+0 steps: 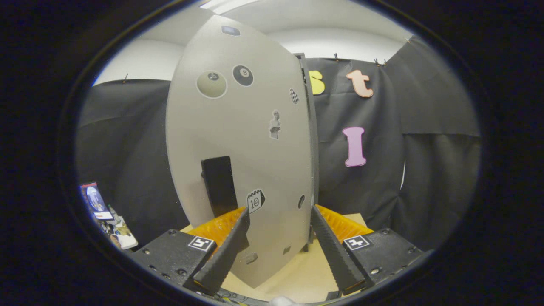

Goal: Open the shoe cabinet door, grab the shoes and put them into the shoe cabinet, then close the shoe cabinet door.

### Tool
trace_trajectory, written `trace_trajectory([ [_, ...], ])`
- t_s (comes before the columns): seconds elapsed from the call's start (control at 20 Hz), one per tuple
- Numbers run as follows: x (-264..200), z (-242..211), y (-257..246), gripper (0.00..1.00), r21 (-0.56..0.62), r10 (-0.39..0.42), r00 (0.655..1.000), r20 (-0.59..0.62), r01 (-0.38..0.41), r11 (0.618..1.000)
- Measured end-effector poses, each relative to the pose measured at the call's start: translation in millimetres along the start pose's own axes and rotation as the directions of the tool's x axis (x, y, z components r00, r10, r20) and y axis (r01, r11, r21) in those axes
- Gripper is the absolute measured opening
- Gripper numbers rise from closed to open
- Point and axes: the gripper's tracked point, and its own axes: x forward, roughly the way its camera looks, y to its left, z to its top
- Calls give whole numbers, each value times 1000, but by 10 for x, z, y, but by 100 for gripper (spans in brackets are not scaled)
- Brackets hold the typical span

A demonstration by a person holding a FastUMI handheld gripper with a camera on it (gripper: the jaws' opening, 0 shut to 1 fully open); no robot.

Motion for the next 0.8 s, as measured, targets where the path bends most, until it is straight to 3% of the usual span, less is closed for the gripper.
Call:
trace_trajectory([
  [0.25,335,-95,504,97,19,80,997,-22,-79,997],
  [0.5,282,-123,526,97,43,32,999,-22,-31,999],
  [0.8,-7,68,316,97,9,-98,995,29,97,995],
])
